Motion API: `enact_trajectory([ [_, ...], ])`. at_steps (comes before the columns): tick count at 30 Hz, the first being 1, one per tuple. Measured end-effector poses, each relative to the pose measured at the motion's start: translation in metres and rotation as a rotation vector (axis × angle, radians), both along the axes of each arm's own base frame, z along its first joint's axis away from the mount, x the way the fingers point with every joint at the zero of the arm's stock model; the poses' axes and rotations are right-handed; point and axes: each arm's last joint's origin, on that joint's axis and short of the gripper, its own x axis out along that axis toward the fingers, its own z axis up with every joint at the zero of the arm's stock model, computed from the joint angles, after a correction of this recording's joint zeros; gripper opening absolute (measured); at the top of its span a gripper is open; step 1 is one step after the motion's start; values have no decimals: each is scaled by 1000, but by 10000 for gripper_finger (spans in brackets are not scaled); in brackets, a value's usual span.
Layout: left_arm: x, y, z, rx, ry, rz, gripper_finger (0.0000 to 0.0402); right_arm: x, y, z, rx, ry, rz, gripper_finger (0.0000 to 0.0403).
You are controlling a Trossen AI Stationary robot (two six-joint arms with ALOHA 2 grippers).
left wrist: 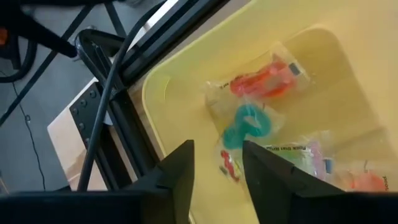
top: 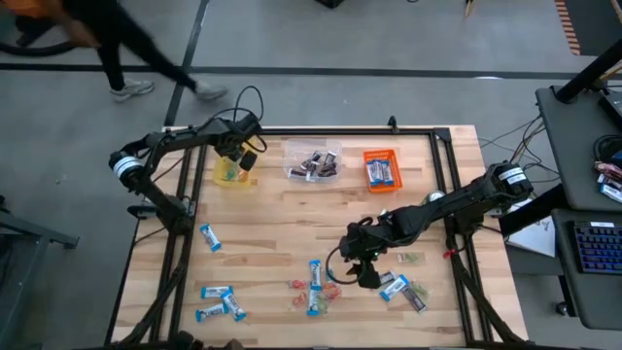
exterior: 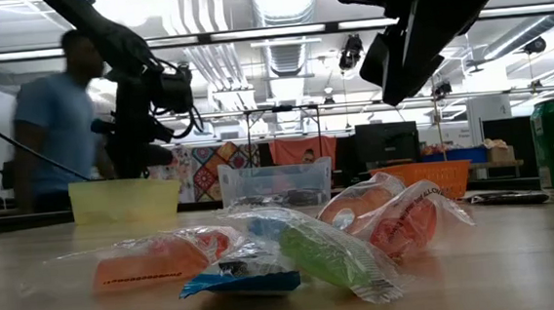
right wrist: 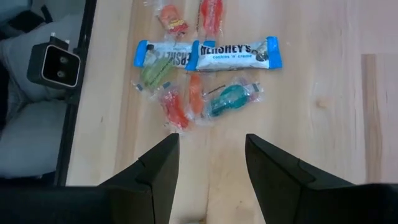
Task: Organize candy in baskets
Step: Put the brown chocolate bar into the transparent bin
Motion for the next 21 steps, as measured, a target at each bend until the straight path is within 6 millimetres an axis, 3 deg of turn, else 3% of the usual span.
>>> enact_trajectory([
  [6,5,-11,5,-4,4,-41,145,-4,-3,-4,-22,73,-87,171],
  [11,20,-34,15,19,-34,-133,148,-17,-9,-12,-81,242,-229,171],
  [21,56,-121,42,70,-221,-423,149,-51,-23,-28,-305,544,-443,171],
])
